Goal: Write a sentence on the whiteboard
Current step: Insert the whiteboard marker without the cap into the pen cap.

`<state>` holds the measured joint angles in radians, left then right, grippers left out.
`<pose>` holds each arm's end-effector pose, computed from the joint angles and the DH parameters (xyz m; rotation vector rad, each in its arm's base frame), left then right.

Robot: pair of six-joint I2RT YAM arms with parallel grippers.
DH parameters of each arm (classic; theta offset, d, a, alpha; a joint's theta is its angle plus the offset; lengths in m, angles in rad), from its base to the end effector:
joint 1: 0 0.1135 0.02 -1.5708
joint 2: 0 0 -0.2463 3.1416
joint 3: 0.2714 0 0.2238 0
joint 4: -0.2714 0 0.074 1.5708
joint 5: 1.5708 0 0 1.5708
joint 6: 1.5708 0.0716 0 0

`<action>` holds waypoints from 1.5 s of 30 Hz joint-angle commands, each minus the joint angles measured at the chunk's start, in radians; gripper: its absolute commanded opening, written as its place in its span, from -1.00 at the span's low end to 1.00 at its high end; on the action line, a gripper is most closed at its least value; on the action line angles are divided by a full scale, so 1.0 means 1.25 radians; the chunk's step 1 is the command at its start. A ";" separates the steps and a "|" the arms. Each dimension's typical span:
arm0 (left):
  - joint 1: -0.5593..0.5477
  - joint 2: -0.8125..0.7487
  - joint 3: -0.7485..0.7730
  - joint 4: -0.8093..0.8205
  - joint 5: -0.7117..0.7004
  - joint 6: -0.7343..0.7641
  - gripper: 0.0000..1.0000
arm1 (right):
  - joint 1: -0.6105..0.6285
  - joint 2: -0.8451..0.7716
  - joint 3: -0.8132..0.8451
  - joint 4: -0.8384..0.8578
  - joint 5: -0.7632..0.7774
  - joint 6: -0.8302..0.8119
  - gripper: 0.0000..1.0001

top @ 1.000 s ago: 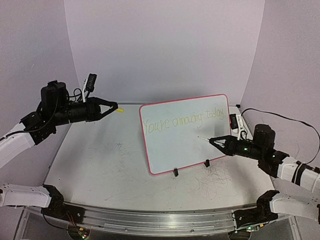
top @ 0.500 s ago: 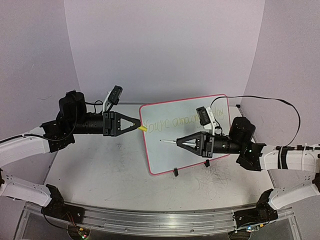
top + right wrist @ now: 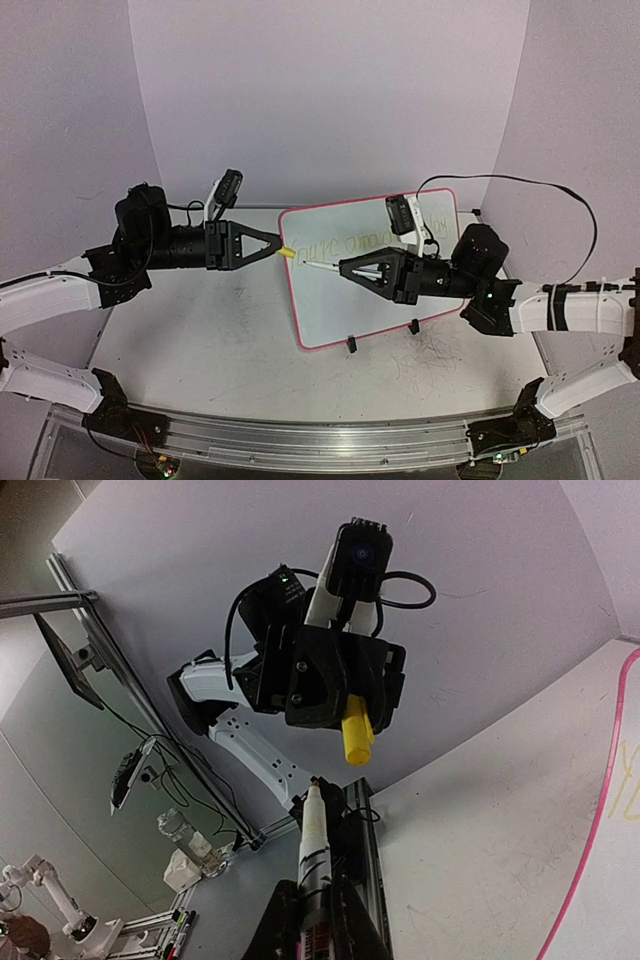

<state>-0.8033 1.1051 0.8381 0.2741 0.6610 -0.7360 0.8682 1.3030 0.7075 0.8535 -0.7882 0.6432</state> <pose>0.1515 -0.2203 0.3355 0.6629 1.7278 -1.6569 0.1469 0.2521 0.3115 -0.9371 1.3479 1.7232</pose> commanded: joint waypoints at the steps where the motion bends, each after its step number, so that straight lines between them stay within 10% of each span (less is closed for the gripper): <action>1: -0.004 -0.027 -0.010 0.049 -0.011 -0.014 -1.00 | 0.006 0.019 0.036 0.072 0.018 0.020 -1.00; 45: -0.017 -0.031 -0.030 0.075 -0.032 -0.024 -1.00 | 0.016 0.038 0.006 0.097 0.058 0.029 -1.00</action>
<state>-0.8200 1.0912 0.7959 0.3233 0.6258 -0.7605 0.8825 1.3746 0.7265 0.9283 -0.7323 0.6849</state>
